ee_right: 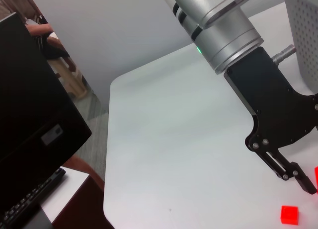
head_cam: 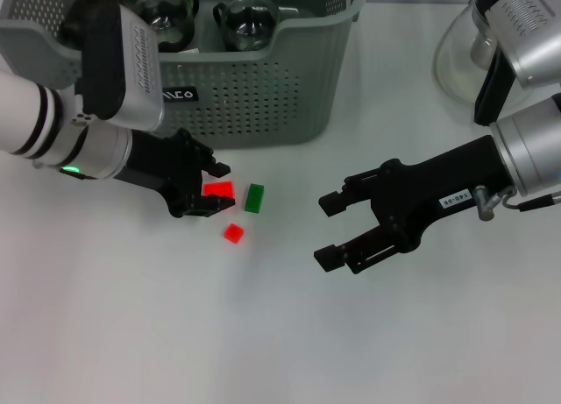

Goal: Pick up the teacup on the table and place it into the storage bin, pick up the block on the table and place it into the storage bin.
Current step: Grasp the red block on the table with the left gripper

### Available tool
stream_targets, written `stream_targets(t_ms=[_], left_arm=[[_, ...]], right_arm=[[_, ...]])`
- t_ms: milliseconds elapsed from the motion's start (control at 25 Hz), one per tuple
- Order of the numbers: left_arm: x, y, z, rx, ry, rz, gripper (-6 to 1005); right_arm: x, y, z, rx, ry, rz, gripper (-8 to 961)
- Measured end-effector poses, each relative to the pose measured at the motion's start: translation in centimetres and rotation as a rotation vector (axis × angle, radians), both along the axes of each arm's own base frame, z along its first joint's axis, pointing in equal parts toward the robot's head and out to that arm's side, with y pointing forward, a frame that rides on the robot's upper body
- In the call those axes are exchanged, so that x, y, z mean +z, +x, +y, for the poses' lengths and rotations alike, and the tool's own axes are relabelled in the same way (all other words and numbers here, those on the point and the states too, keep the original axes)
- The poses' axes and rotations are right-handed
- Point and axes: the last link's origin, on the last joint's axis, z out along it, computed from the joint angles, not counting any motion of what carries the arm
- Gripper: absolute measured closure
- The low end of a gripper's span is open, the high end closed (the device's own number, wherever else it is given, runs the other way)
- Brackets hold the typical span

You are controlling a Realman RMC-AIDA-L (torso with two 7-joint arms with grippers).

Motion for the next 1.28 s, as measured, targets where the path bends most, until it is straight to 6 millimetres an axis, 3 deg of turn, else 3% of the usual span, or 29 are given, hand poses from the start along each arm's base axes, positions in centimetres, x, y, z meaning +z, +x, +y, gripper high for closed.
stream_targets(t_ms=[1280], left_arm=[[-1.1,-0.3,0.0,0.010,0.018,0.020,548]], right_arm=[[-0.4,0.6,-0.2,-0.016,-0.002,0.004,73]])
